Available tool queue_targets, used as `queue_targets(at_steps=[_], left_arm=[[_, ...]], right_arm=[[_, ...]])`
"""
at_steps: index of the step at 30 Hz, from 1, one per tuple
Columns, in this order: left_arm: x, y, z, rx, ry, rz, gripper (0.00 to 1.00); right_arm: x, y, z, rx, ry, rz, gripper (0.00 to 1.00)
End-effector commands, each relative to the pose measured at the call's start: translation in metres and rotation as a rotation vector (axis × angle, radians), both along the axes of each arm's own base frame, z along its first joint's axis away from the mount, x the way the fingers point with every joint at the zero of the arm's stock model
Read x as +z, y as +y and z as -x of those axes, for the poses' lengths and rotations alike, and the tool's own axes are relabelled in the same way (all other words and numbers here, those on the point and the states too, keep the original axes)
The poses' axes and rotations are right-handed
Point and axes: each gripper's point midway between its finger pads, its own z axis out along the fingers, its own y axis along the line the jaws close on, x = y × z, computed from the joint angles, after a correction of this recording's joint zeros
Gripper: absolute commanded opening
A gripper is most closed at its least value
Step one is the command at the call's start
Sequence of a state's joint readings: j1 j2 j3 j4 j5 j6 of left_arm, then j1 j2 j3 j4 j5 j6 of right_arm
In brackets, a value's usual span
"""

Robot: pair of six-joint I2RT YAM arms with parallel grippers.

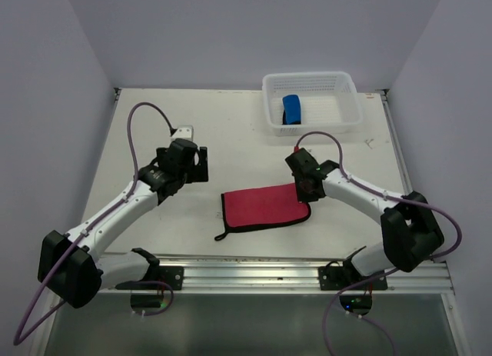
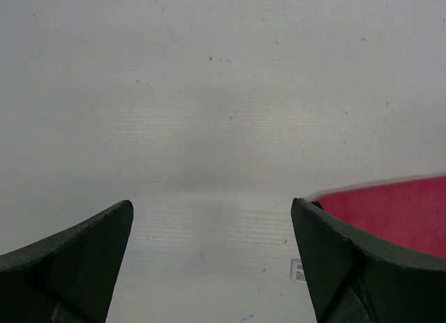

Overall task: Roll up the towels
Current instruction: Fold the towel

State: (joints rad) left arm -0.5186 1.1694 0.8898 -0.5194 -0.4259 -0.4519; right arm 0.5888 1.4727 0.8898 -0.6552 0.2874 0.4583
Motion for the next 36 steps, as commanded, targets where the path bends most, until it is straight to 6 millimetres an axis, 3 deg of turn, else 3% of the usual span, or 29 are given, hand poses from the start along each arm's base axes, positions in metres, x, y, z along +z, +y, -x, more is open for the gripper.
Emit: queue_targets(at_steps=[1, 7, 11, 16, 21, 23, 26, 31, 36], left_arm=[[-0.002, -0.022, -0.005, -0.106, 0.014, 0.065, 0.99], [-0.004, -0.041, -0.002, -0.178, 0.03, 0.133, 0.96], [-0.008, -0.043, -0.001, -0.192, 0.045, 0.138, 0.93], [-0.015, -0.062, 0.006, -0.226, 0.078, 0.245, 0.69], [-0.024, -0.096, 0.024, -0.294, 0.118, 0.426, 0.47], [-0.035, -0.098, 0.03, -0.282, 0.136, 0.456, 0.39], [-0.054, -0.099, 0.04, -0.275, 0.169, 0.481, 0.17], [-0.081, -0.097, 0.055, -0.252, 0.206, 0.487, 0.12], [-0.09, -0.111, 0.059, -0.274, 0.211, 0.493, 0.1]], right_arm=[[0.041, -0.008, -0.011, 0.026, -0.075, 0.041, 0.0], [0.071, 0.003, -0.02, 0.061, -0.111, -0.004, 0.0], [0.078, 0.032, -0.019, 0.141, -0.103, -0.108, 0.0], [0.085, 0.065, -0.014, 0.212, -0.088, -0.155, 0.0], [0.09, 0.097, -0.007, 0.264, -0.065, -0.242, 0.0], [0.093, 0.106, -0.006, 0.274, -0.064, -0.269, 0.0], [0.096, 0.117, -0.003, 0.301, -0.051, -0.299, 0.0], [0.093, 0.135, -0.002, 0.321, -0.036, -0.343, 0.0], [0.088, 0.166, 0.005, 0.357, -0.002, -0.42, 0.0]])
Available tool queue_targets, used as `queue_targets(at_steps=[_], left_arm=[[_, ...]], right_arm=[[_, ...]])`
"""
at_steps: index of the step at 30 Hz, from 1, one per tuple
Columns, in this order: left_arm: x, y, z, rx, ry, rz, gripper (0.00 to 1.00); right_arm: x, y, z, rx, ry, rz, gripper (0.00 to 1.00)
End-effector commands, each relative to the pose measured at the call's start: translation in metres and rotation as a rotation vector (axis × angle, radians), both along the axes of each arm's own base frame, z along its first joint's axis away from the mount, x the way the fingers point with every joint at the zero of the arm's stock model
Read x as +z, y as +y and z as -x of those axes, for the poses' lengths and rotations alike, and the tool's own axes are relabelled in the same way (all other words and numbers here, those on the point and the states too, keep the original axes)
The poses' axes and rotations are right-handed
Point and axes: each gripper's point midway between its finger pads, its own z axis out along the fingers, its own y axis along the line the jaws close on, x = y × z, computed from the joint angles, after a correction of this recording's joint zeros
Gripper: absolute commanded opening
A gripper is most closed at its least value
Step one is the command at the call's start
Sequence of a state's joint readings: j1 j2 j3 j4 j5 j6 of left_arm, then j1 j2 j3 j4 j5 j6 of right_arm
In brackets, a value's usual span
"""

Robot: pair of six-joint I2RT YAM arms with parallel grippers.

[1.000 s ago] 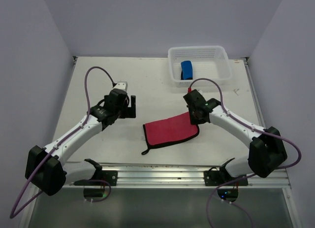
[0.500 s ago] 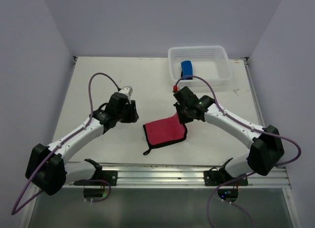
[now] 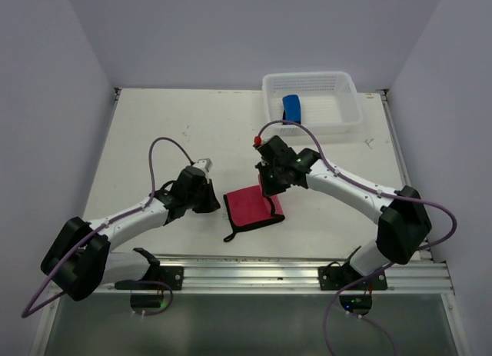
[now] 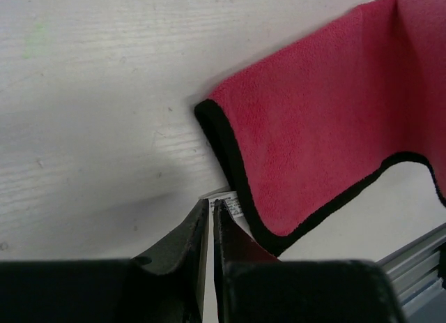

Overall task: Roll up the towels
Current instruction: Fold the towel

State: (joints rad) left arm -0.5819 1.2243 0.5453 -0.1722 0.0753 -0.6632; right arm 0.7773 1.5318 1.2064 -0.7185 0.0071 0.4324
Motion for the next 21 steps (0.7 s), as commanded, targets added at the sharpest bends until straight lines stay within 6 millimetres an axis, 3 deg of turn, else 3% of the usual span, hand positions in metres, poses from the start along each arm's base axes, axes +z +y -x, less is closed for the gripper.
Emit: queue_targets(at_steps=[1, 8, 21], left_arm=[[0.011, -0.023, -0.012, -0.007, -0.062, 0.078, 0.1], [-0.004, -0.037, -0.009, -0.017, -0.035, 0.047, 0.08], [-0.023, -0.029, 0.001, 0.009, 0.005, 0.008, 0.07]], right_arm=[[0.012, 0.039, -0.003, 0.036, 0.001, -0.118, 0.0], [0.004, 0.073, 0.002, 0.093, 0.031, -0.138, 0.0], [-0.019, 0.1, 0.011, 0.13, 0.104, -0.153, 0.0]])
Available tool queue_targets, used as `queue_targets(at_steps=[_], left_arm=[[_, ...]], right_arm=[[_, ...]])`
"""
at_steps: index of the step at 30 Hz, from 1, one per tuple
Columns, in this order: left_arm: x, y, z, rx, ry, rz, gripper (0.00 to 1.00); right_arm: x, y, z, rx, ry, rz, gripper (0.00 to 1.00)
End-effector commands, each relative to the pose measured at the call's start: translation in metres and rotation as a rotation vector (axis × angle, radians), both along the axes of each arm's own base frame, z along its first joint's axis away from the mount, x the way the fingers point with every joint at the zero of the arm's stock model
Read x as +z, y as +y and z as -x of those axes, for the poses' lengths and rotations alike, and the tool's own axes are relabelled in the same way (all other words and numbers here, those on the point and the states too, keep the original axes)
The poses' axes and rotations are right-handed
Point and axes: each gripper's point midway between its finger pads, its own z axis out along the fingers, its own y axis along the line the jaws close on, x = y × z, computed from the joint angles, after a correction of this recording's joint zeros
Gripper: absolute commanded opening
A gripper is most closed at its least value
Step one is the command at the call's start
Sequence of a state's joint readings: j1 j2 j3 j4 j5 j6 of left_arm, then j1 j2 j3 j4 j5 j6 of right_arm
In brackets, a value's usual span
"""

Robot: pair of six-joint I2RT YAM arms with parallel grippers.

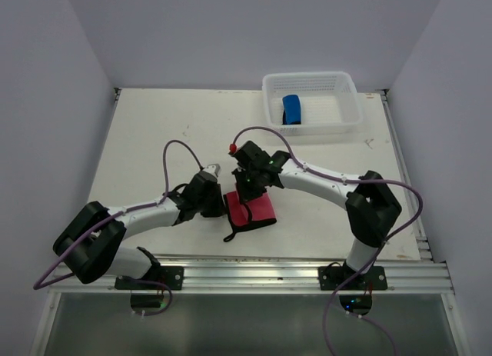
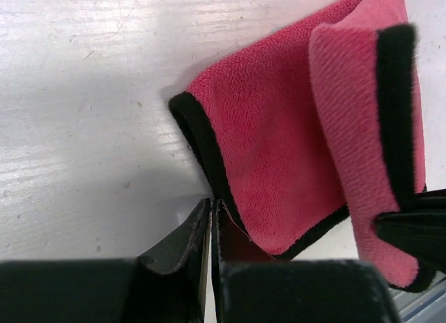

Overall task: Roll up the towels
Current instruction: Fold the towel

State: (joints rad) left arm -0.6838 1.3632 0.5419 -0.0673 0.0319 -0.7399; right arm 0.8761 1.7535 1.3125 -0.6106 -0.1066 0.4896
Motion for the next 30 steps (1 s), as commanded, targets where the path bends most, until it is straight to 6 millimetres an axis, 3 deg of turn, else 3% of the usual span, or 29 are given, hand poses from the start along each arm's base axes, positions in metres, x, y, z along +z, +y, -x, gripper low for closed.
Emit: queue_targets(at_steps=[1, 22, 26, 30], left_arm=[[0.004, -0.004, -0.008, 0.026, -0.038, 0.021, 0.07], [-0.006, 0.003, 0.001, 0.033, -0.014, 0.008, 0.07], [-0.004, 0.002, 0.0, 0.03, -0.016, 0.012, 0.07], [-0.002, 0.002, 0.0, 0.031, -0.024, 0.014, 0.07]], right_arm=[[0.01, 0.025, 0.001, 0.024, 0.009, -0.076, 0.0], [-0.029, 0.053, 0.011, 0.043, 0.089, -0.068, 0.0], [-0.035, 0.05, 0.011, 0.025, 0.098, -0.05, 0.13], [-0.027, 0.051, 0.012, 0.026, 0.099, -0.063, 0.24]])
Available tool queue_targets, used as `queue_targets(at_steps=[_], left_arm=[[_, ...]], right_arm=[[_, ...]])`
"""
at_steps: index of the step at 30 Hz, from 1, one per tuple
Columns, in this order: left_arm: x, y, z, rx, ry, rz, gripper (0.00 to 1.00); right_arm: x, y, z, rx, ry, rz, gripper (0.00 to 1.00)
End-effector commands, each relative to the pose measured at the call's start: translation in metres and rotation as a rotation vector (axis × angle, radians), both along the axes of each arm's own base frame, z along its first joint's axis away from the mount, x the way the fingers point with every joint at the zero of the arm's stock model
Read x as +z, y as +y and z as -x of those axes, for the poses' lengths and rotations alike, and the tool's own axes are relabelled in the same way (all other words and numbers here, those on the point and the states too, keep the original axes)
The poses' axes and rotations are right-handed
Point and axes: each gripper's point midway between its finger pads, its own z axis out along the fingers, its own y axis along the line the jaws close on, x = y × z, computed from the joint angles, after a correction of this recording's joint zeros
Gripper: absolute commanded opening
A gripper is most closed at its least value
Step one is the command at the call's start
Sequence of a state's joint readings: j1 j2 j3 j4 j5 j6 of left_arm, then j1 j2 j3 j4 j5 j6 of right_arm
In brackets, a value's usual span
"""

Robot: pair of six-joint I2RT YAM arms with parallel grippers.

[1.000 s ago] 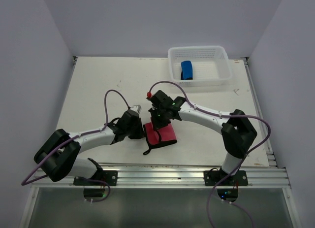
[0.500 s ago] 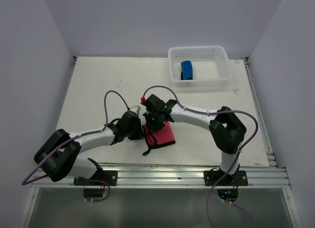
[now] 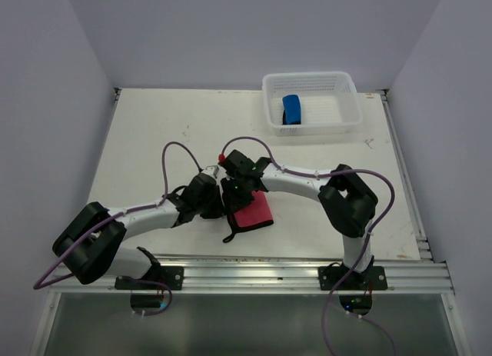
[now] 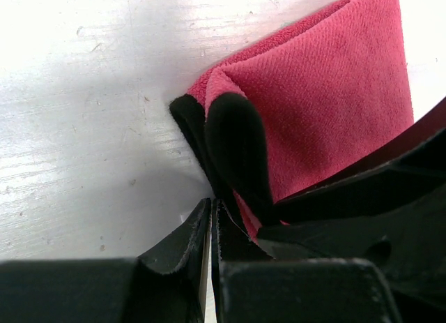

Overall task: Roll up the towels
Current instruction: Fold the towel

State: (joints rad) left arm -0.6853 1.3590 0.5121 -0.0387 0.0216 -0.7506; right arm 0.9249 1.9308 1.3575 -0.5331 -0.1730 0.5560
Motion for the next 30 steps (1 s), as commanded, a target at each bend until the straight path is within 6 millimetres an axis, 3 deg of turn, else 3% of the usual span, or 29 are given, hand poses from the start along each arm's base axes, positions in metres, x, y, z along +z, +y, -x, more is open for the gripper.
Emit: queue_targets(at_steps=[1, 4, 8, 16, 22, 26, 30], left_arm=[[0.005, -0.002, -0.003, 0.016, -0.026, 0.017, 0.07], [0.006, 0.0, -0.001, 0.016, -0.023, 0.013, 0.07], [0.009, 0.008, -0.003, 0.039, -0.04, -0.016, 0.08], [0.03, 0.02, -0.005, 0.073, -0.067, -0.058, 0.08], [0.069, 0.019, -0.021, 0.094, -0.129, -0.066, 0.08], [0.108, 0.007, -0.041, 0.087, -0.209, -0.039, 0.09], [0.127, -0.007, -0.055, 0.053, -0.255, -0.008, 0.09]], right_arm=[[0.021, 0.014, -0.002, 0.001, -0.011, -0.063, 0.29], [0.03, 0.013, -0.002, -0.009, -0.019, -0.069, 0.34], [0.046, 0.005, -0.007, -0.034, -0.061, -0.06, 0.34], [0.073, -0.036, -0.027, -0.135, -0.121, -0.074, 0.27], [0.066, -0.069, -0.047, -0.215, -0.112, -0.058, 0.18], [0.056, -0.078, -0.055, -0.215, -0.115, -0.036, 0.17], [0.047, -0.08, -0.062, -0.21, -0.111, -0.022, 0.16]])
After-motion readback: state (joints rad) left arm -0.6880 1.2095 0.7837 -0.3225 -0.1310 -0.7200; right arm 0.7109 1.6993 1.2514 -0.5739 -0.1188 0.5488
